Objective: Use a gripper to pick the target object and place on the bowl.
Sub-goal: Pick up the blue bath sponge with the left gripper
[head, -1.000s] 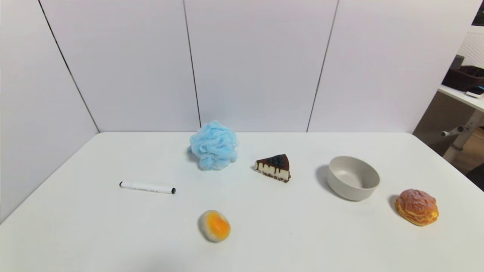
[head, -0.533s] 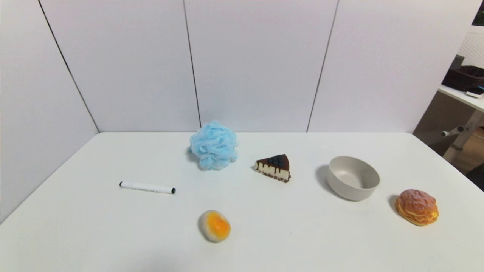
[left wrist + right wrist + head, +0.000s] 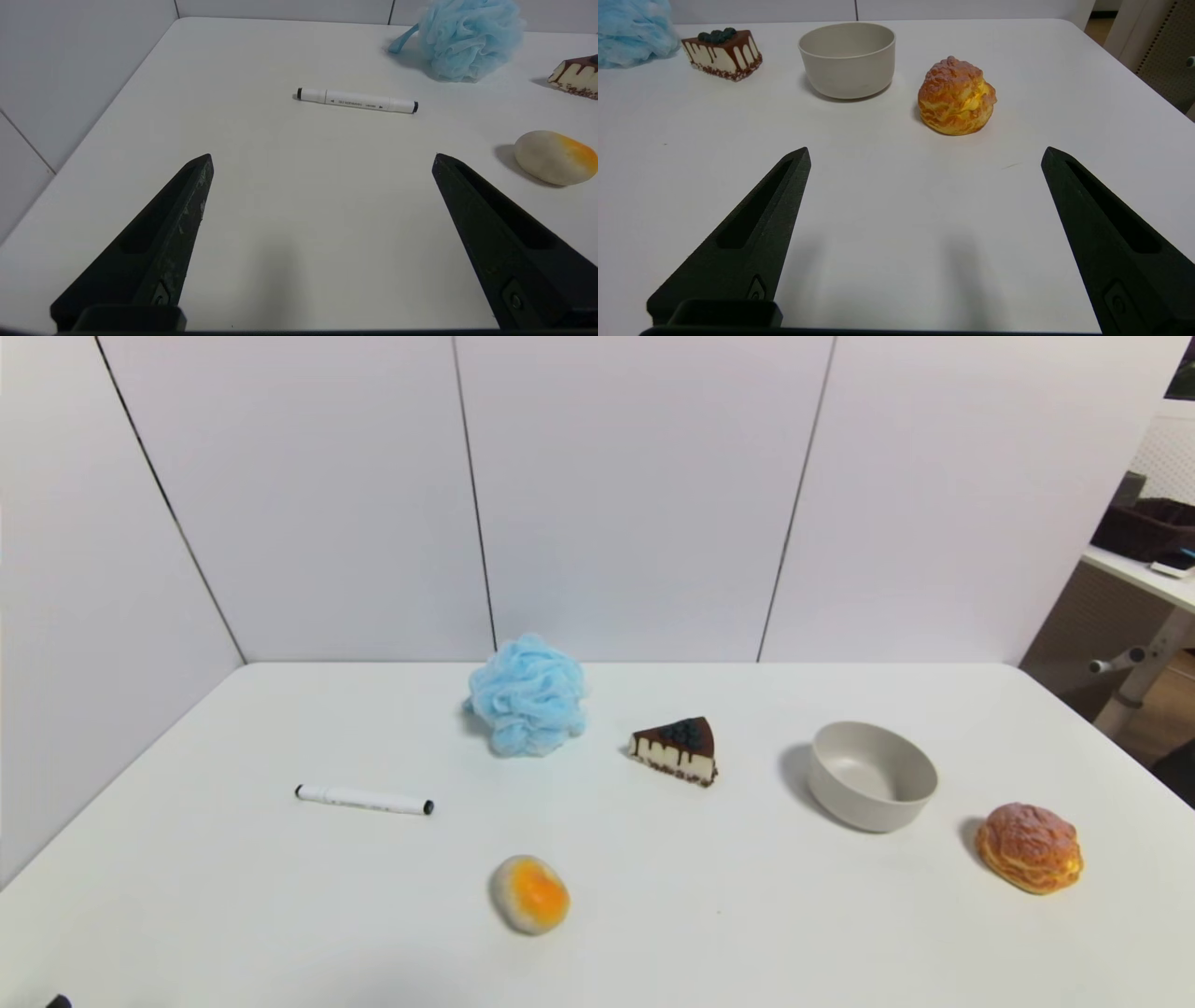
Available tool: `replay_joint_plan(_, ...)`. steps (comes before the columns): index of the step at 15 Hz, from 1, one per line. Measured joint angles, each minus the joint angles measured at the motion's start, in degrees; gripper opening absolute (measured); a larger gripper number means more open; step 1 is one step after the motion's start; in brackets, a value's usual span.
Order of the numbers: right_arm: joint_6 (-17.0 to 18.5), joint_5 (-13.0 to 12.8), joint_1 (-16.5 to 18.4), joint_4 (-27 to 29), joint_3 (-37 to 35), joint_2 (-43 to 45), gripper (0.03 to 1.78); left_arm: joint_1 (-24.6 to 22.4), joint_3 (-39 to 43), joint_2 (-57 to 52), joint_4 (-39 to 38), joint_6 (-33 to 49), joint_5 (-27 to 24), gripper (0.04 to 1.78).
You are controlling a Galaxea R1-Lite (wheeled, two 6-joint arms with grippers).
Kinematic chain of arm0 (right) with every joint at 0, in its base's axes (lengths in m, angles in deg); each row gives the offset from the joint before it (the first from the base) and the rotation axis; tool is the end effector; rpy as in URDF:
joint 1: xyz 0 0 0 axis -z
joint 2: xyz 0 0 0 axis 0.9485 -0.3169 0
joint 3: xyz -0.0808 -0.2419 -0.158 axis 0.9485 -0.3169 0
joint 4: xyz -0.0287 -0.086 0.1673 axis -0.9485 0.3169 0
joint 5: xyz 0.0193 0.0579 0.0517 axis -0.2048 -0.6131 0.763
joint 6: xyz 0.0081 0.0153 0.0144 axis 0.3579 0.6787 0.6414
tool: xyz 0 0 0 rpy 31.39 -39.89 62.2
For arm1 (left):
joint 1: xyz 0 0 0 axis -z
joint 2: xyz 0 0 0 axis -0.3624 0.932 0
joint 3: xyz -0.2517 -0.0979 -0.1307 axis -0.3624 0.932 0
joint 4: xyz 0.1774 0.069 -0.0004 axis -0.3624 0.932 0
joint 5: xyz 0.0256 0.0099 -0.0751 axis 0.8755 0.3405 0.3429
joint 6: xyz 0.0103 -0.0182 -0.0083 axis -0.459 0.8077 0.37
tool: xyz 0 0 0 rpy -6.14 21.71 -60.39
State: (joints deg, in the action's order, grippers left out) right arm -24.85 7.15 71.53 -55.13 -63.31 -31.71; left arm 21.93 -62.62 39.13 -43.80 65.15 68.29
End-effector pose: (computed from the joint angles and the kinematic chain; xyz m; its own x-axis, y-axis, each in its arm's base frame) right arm -0.0229 0.0000 0.0759 1.0000 0.0000 0.0065 -0.0001 1.0000 0.0092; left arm -0.0149 0.0007 0.1398 0.9988 0.0141 -0.0463 -0.0164 0.9986 -0.0503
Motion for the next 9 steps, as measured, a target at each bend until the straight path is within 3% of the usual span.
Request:
replay_joint_plan(5, 0.0, 0.0, 0.0, 0.0, 0.0, 0.0, 1.71, 2.1, -18.8, 22.0, 7.8, -6.6, -0.5, 1.69)
replay_joint_plan(9, 0.0, 0.0, 0.0, 0.0, 0.0, 0.0, 1.71, 6.8, -29.2, 41.2, 6.0, -12.1, -4.0, 1.69)
